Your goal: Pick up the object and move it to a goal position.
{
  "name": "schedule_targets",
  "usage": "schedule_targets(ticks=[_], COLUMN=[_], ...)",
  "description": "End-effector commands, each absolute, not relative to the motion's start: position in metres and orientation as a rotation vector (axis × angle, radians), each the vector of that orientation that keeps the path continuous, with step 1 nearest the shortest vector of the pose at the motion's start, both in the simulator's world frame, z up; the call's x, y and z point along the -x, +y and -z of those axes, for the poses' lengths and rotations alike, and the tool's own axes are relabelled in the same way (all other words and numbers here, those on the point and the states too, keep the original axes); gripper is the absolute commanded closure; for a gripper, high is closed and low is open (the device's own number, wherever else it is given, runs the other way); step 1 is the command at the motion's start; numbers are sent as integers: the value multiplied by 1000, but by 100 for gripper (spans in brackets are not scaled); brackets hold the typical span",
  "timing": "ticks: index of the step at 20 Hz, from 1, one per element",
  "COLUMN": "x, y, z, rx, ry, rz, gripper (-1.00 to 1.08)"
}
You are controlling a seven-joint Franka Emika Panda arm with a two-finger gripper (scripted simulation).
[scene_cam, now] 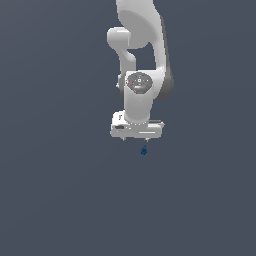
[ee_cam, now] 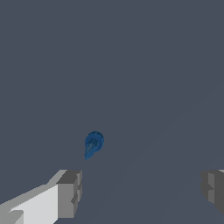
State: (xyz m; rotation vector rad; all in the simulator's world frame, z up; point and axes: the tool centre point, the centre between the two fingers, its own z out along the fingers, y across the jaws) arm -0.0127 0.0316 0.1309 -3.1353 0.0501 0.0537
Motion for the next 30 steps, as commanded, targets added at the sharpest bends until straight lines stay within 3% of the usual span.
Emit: schedule_targets(ticks=[1,13,22,30], x=[13,17,18,19], y=[42,79,81,81], z=[-123,-94,-87,-50], rx=[3136,3132,3131,3131], ry=[94,249,255,259], rz=[-43,-3,-2,0], gripper=[-92,-92,-92,-92])
